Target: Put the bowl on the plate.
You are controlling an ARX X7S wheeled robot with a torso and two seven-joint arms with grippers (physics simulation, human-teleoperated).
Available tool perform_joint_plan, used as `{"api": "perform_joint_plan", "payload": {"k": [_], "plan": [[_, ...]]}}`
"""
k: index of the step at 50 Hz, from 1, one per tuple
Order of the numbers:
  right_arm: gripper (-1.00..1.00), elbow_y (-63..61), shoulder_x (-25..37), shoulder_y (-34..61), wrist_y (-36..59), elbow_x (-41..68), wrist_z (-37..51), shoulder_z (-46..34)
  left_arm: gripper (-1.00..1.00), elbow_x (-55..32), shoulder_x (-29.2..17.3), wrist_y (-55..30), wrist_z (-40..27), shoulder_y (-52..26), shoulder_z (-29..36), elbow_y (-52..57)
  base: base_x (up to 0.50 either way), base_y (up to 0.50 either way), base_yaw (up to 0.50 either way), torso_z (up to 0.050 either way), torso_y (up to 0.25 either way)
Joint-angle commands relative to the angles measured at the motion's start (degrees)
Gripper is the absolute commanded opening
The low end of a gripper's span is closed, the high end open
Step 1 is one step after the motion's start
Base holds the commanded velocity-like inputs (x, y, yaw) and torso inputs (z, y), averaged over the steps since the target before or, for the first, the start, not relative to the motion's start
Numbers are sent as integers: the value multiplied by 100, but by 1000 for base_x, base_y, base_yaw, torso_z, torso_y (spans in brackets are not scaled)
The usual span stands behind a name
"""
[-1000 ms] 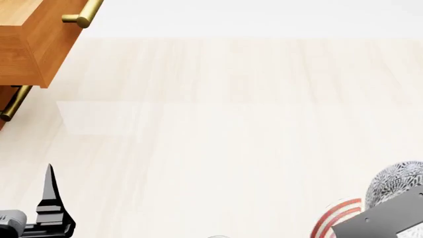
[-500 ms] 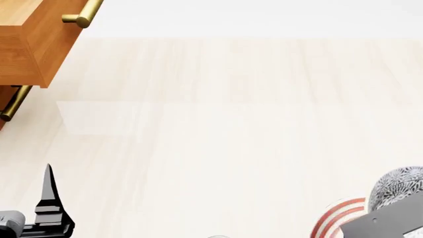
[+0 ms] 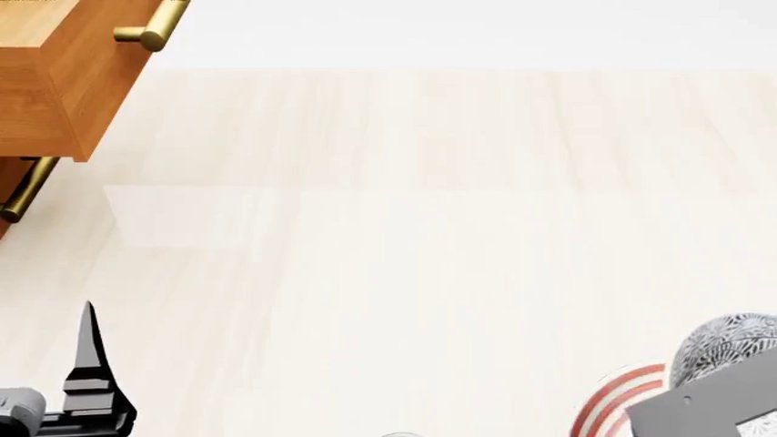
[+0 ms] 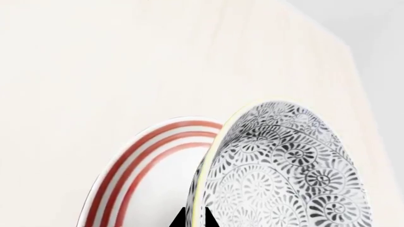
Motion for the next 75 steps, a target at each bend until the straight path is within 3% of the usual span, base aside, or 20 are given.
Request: {"api": "perform_joint_plan", "payload": {"k": [1,27,41,69,70,75], "plan": [[-100,244,-146,-44,-140,-208,-109,-11,100,-9,-2,2,-5,-14,17,-14,0,0,0,0,0],[-100,670,-502,-323,-348,-388,-312,-114,100,-17,-23,32,-34,2,32,-40,0,0,0,0,0],[-100,952,-506,-776,-870,-552,-466,-241,100,-19,-50,22,-59,23,40,17,0,0,0,0,0],[-100,723,-316,-829,-976,-580,-375,-197,100,-42,-86,-34,-98,28,80,133,0,0,0,0,0],[100,678,-290,-820,-986,-583,-363,-186,100,-33,-81,-16,-98,30,83,113,0,0,0,0,0],[100,546,-209,-799,-1015,-589,-389,-155,100,-40,-93,-31,-108,40,88,156,0,0,0,0,0]]}}
